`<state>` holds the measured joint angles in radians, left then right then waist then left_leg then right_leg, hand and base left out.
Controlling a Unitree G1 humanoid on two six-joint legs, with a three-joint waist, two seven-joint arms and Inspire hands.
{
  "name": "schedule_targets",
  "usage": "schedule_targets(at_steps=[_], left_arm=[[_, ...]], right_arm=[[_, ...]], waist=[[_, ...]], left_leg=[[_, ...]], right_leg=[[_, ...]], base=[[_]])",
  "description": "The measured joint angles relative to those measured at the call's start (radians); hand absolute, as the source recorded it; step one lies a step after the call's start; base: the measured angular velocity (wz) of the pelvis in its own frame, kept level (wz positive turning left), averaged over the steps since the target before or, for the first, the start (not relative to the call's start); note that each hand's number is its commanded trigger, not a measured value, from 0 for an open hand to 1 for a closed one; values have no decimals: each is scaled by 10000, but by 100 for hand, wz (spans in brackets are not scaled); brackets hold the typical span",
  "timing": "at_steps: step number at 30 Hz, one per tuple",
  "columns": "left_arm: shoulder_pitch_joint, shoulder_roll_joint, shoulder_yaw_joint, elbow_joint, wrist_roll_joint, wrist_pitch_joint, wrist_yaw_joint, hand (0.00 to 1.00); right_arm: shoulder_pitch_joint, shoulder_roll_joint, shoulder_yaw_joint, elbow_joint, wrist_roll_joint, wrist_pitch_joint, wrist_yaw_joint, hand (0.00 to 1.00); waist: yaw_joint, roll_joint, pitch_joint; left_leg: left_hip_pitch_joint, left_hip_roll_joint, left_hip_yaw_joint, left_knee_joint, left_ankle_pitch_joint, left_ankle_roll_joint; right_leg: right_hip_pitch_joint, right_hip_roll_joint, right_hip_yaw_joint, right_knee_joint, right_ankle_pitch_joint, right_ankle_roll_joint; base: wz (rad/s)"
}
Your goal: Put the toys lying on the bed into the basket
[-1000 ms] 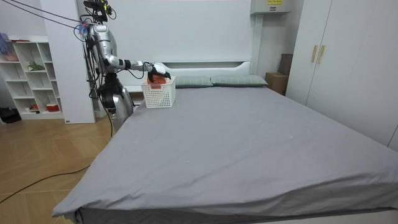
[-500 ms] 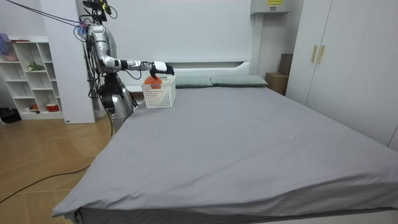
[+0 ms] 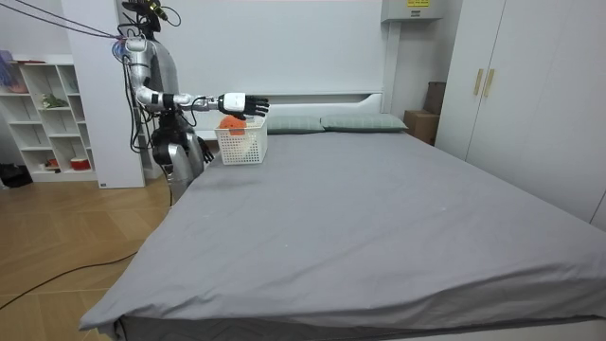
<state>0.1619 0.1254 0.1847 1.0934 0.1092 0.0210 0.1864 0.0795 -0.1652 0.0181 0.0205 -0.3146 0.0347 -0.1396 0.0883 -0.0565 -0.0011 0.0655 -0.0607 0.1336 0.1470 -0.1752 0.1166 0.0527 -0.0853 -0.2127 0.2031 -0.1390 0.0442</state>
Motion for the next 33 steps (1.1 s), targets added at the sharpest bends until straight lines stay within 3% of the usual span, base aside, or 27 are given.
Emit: schedule_targets(at_steps=[5, 9, 12, 17, 20, 24, 25, 33], left_arm=[[239, 26, 140, -69, 19, 0, 7, 0], [282, 27, 445, -225, 22, 0, 81, 0], [335, 20, 461, -295, 23, 47, 230, 0], [496, -36, 486, -342, -203, 164, 463, 0], [553, -105, 491, -339, -354, 237, 498, 0], [721, -103, 514, -345, -408, 236, 655, 0], [746, -89, 517, -345, -409, 238, 685, 0], [1121, -162, 713, -603, -389, 231, 682, 0]], right_arm=[[72, -10, -1056, 7, 1192, -153, -803, 0], [407, -26, -1390, 39, 1734, -333, -1159, 0], [629, -24, -1600, 115, 2490, -341, -1322, 0], [664, -28, -2219, 1432, 3897, -396, -1670, 0], [844, -24, -2472, 1798, 5547, -384, -1825, 0], [1022, -3, -2857, 2293, 8057, -497, -2212, 0], [1004, -28, -2904, 2910, 8836, -754, -2213, 0], [1221, 69, -3989, 7491, 13037, -788, -2167, 0]], waist=[[-371, 17, 10], [-463, -7, -34], [-673, 0, -23], [-920, -33, -44], [-1115, 58, 17], [-1272, 59, 9], [-1361, 40, -3], [-1652, 143, -45]], left_leg=[[83, 10, 123, -54, -7, 7], [185, 72, 321, -140, -28, -26], [182, 127, 493, -131, -39, -49], [189, 173, 738, -174, -56, -72], [153, 202, 848, -198, -64, -83], [147, 298, 943, -170, -158, -160], [157, 320, 920, -143, -176, -181], [262, 350, 750, -119, -222, -224]], right_leg=[[-29, 52, 289, -19, 21, 24], [-1, 156, 508, -176, 90, 6], [-36, 212, 654, -219, 128, -19], [-179, 284, 917, -239, 157, -40], [-196, 333, 1049, -331, 223, -48], [-182, 425, 1117, -350, 256, -101], [-132, 441, 1062, -368, 259, -108], [26, 491, 1128, -365, 245, -125]], base=[[-9], [-17], [-16], [-16], [-13], [-6], [0], [3]])
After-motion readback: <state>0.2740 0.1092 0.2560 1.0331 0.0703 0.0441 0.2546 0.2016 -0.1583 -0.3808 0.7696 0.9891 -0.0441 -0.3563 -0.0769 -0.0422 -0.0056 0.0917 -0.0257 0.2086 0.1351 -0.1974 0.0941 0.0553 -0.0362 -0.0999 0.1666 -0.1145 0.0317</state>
